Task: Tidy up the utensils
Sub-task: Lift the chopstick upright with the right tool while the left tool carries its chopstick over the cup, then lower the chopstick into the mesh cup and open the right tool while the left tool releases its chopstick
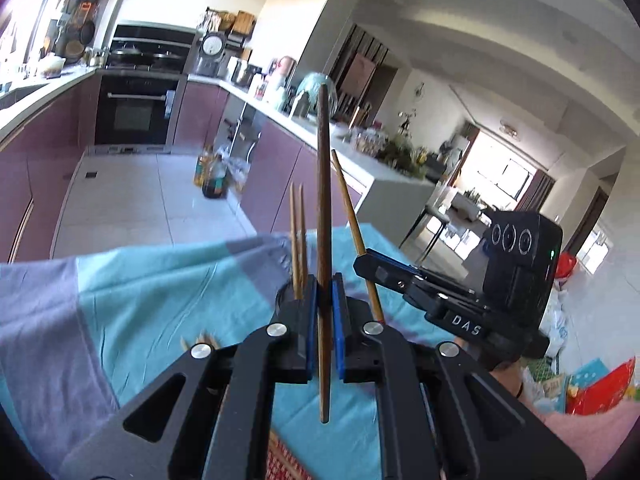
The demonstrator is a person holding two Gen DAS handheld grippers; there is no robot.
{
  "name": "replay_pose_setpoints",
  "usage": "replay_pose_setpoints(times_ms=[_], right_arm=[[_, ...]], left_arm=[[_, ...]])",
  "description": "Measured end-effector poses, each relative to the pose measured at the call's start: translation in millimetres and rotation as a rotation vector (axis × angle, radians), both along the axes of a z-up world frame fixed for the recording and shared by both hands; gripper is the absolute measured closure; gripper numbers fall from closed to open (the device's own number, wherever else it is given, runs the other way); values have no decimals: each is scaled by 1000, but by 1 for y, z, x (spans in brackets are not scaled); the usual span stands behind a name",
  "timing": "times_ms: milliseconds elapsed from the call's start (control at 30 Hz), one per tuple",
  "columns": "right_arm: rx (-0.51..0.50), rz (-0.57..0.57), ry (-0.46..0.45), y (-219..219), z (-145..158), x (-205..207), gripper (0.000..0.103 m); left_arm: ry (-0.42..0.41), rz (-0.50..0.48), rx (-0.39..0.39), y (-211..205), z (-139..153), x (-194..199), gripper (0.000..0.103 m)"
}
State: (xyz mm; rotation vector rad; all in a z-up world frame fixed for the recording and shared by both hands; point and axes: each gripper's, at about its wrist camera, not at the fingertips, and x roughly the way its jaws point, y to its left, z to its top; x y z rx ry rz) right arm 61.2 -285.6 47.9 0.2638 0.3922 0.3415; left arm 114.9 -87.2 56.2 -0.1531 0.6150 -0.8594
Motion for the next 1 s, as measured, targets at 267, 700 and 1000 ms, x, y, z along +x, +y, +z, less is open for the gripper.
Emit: replay_pose_setpoints(times_ms=[267,700,1000], right_arm=[[-9,-115,-126,-8,14,24,97],[-52,-158,-15,-10,-41,58,97],[-83,-89,125,-4,-54,44,95]], left_arm=[[-74,65,-22,-30,28,19,95],[-44,93,97,-74,-10,39,95],[6,26,200,-89,-36,48,95]])
